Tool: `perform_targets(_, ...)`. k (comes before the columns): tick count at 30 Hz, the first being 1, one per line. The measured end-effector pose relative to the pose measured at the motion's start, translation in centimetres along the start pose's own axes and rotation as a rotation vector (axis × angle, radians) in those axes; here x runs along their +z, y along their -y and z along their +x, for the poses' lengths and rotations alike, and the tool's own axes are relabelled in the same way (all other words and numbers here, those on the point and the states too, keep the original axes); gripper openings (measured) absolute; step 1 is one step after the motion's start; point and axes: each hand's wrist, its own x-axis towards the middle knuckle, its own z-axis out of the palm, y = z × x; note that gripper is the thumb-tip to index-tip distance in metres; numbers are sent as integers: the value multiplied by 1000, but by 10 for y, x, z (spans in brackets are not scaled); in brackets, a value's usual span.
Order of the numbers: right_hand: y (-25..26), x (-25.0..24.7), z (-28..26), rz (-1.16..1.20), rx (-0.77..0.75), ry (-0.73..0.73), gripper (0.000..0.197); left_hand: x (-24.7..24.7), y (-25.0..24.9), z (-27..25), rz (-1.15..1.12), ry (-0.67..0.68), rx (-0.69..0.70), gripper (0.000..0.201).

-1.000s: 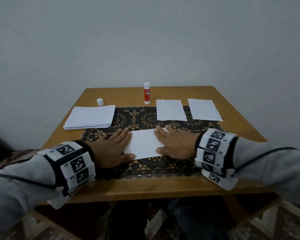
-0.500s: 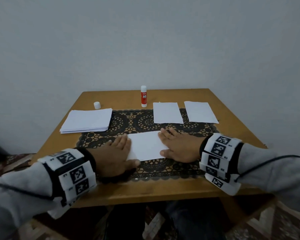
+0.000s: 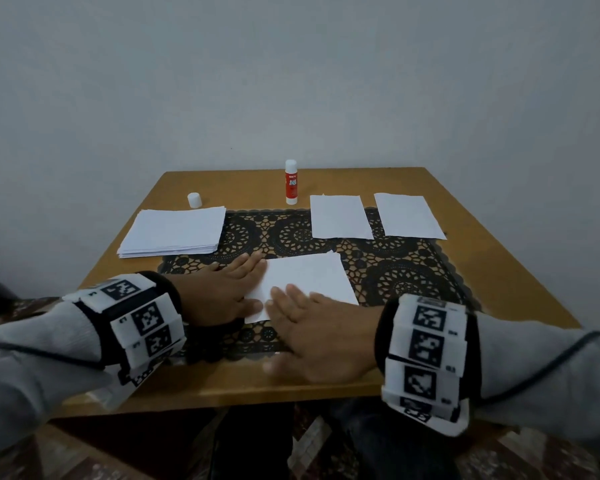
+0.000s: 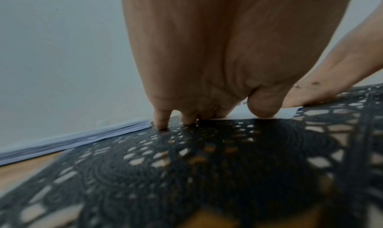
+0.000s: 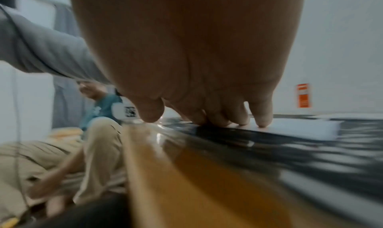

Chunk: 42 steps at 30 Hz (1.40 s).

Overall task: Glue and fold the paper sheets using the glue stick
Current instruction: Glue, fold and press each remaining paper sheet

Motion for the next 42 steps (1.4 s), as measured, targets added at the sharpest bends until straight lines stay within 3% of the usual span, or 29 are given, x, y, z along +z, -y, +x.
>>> perform_targets(5,-14,4,-4,-26,-4,-21,82,1,1,0,6,-4,10,71)
perform_targets(10,-48,7,-25,27,138,42,81,3,1,0,13,-6,4,70)
perform_targets(16,-70,-13,10,54,262,-16,79,1,-2,-2,15,-7,0,70)
perform_targets(21,-58,-21,31,35,221,-59,72,0,-4,-4,-4,-6,-5,70)
perform_targets(29,-77,-10,5,21,226,-33,76,-9,-28,-8,-1,-2,-107,69)
perform_targets(34,-77,-9,8,14,227,-38,78,-16,-68,-3,-13,10,46,70)
perform_targets(36,-78,-9,7,21,228,-38,78,-16,-61,1,-7,-1,56,69)
perform_targets(42,-77,-10,5,47,234,-30,77,0,-4,-5,-6,-24,-98,75)
